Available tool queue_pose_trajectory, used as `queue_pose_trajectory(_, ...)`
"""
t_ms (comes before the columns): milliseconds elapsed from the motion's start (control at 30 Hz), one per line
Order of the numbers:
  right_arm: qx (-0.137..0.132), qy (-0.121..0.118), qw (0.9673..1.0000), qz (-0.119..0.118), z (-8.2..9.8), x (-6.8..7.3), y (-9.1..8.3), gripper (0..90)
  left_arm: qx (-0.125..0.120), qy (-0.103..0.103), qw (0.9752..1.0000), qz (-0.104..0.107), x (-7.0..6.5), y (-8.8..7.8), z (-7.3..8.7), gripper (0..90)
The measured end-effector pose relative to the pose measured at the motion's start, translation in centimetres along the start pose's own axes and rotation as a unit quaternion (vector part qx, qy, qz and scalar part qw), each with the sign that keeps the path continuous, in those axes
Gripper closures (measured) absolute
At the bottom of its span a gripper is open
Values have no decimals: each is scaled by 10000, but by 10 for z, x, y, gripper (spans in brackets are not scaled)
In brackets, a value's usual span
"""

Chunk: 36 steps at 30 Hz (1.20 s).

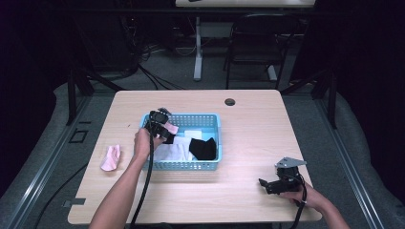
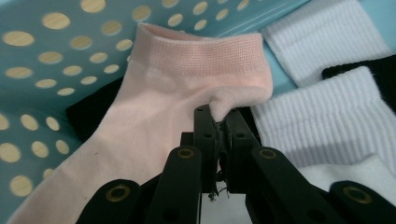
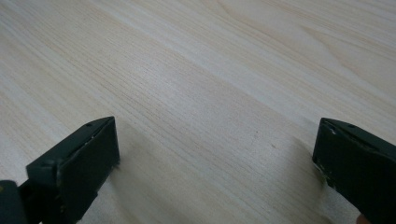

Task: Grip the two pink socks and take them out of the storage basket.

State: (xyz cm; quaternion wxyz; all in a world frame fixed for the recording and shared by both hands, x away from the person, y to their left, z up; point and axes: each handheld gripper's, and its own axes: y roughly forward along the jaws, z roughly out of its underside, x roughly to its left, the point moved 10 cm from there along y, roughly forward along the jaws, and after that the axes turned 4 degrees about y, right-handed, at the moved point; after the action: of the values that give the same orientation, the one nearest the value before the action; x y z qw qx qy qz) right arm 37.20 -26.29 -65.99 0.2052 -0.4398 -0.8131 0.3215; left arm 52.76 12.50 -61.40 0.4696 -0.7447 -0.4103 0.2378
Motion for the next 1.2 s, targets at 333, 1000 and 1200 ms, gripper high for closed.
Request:
queue_pose_trajectory(333, 1, 0, 10000, 0, 0, 0, 0, 0, -425, 112, 9989, 176, 3, -37, -3, 863)
queue_pose_trajectory(1000, 2, 1, 10000, -1, 0, 0, 0, 0, -874, 373, 9951, 260, -2, -99, -15, 863)
queue_pose_trajectory(1200, 2, -1, 10000, 0, 0, 0, 0, 0, -970, 444, 9940, 235, -4, -113, -19, 863)
